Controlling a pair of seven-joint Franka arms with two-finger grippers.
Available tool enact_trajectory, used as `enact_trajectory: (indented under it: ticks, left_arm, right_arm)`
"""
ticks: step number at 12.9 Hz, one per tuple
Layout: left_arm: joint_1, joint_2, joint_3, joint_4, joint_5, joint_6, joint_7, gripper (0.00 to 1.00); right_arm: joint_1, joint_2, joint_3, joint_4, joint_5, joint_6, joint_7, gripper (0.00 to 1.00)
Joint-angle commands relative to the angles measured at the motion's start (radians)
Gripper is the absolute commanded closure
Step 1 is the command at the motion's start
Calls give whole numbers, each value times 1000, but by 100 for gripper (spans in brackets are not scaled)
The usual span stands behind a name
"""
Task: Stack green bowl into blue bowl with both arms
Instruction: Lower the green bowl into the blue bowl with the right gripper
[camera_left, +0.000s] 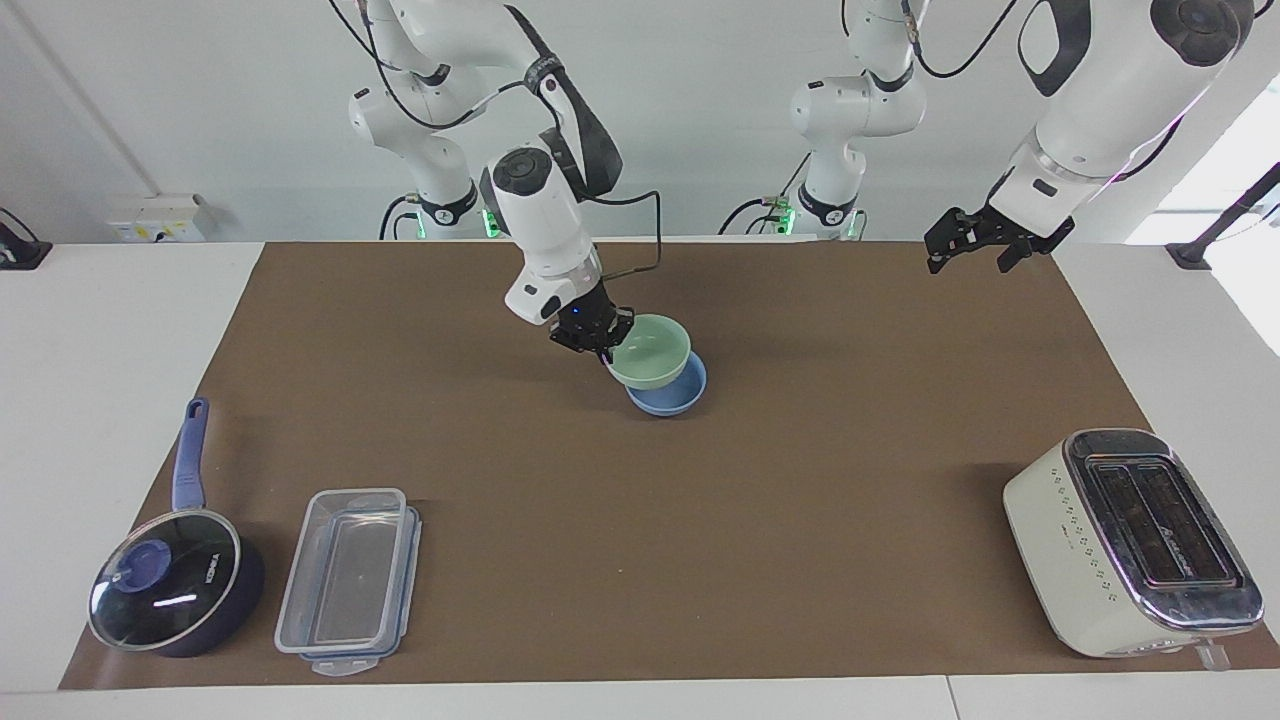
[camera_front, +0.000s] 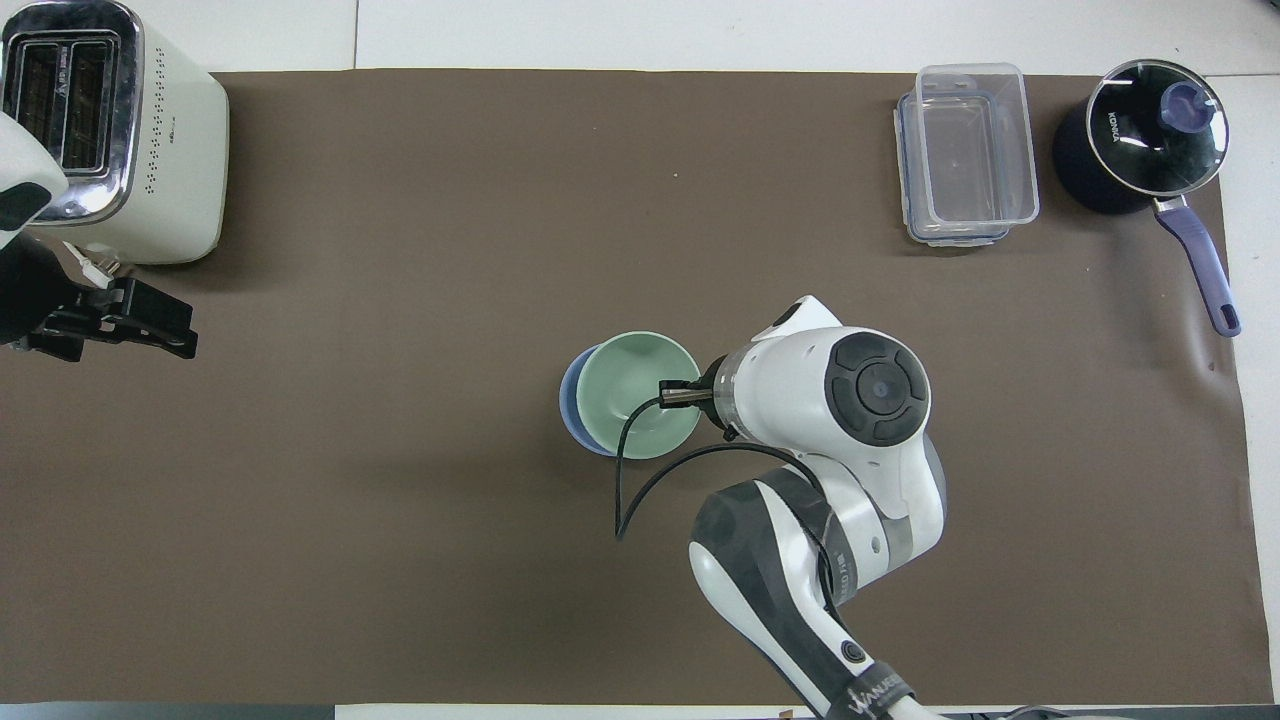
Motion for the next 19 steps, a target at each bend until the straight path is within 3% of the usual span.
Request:
enact_trajectory:
  ticks: [1,4,19]
  left_arm:
    - [4,-30,-4,-46,17,22,10,0]
    - [5,-65,-4,-128,17,125,13,0]
    - [13,-45,-4,-80,19,163,30,0]
  right_arm:
    - [46,44,-2,-7,44,103,27,100]
    - [49,50,-2,-7,45,113,32,100]
    - [46,29,-9,-52,7,111,29,100]
